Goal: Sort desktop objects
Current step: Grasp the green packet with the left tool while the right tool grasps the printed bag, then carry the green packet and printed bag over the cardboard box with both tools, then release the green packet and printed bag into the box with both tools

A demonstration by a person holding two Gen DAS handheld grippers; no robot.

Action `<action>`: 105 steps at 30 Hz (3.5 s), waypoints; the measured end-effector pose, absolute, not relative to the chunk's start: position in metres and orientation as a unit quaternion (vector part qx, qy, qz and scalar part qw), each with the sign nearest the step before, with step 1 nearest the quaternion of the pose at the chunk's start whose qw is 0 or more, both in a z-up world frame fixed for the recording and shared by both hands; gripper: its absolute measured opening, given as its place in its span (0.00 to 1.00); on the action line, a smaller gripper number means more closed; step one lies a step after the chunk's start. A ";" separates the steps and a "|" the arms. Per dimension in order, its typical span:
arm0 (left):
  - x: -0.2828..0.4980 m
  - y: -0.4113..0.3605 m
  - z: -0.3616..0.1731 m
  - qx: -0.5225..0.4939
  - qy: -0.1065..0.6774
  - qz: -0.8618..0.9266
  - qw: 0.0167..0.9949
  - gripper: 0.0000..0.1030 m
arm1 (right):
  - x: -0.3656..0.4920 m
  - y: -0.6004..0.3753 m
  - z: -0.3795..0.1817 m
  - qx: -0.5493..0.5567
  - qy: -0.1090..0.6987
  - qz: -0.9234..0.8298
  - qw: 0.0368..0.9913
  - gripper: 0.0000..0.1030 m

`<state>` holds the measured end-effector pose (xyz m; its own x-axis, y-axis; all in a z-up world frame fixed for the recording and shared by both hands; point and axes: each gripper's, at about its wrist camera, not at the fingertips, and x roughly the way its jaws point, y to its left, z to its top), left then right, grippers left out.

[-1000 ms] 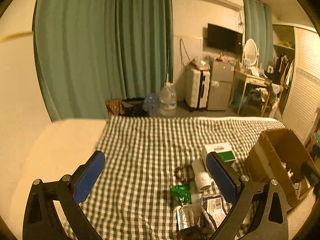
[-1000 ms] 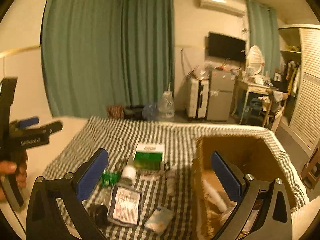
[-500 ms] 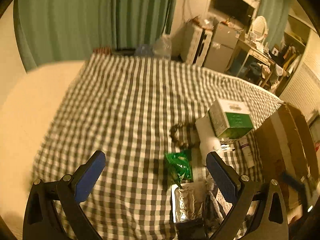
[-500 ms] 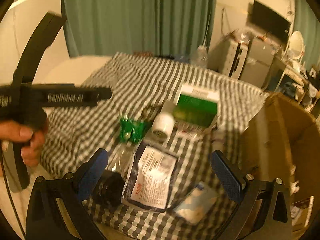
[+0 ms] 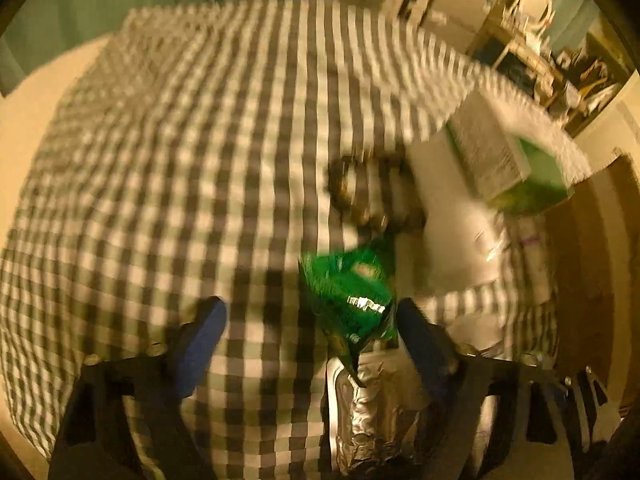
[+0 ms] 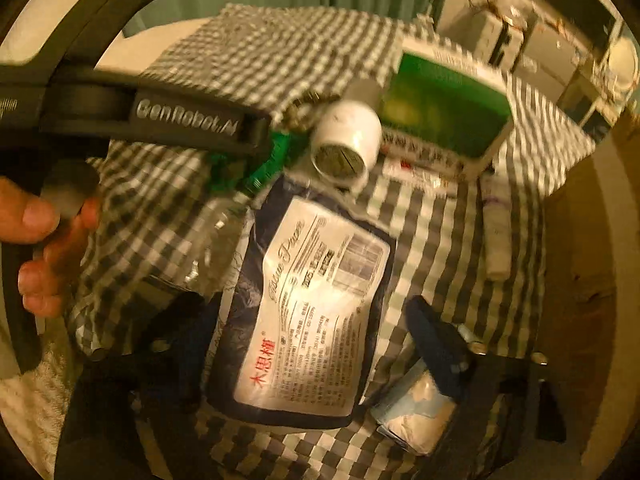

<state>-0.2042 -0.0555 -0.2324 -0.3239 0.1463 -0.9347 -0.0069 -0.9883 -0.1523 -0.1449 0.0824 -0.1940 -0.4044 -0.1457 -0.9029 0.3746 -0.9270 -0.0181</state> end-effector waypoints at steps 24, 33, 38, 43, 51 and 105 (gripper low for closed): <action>-0.129 -0.066 -0.123 -0.458 -0.061 0.886 0.032 0.31 | -0.103 0.103 -0.127 0.420 0.072 -0.891 0.159 0.08; -0.061 -0.052 -0.060 -0.334 -0.019 0.942 0.013 0.31 | -0.061 0.107 -0.071 0.331 0.068 -0.927 0.163 0.08; -0.032 -0.054 -0.044 -0.287 -0.012 0.958 0.001 0.31 | -0.038 0.110 -0.050 0.294 0.072 -0.939 0.166 0.08; -0.017 -0.053 -0.037 -0.275 -0.016 0.961 -0.007 0.31 | -0.021 0.121 -0.027 0.259 0.045 -0.950 0.168 0.08; 0.000 -0.027 0.000 -0.245 -0.003 0.969 -0.006 0.31 | -0.006 0.148 0.005 0.216 0.017 -0.962 0.168 0.08; -0.096 0.271 -0.074 -0.358 0.047 0.915 0.181 0.33 | -0.045 0.398 -0.023 0.271 -0.055 -0.960 0.036 0.10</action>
<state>-0.0957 0.2713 -0.0742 -0.6785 0.2973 -0.6717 -0.3650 -0.9300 -0.0429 -0.0451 0.3977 -0.0225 -0.8509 -0.0990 -0.5159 0.0397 -0.9914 0.1249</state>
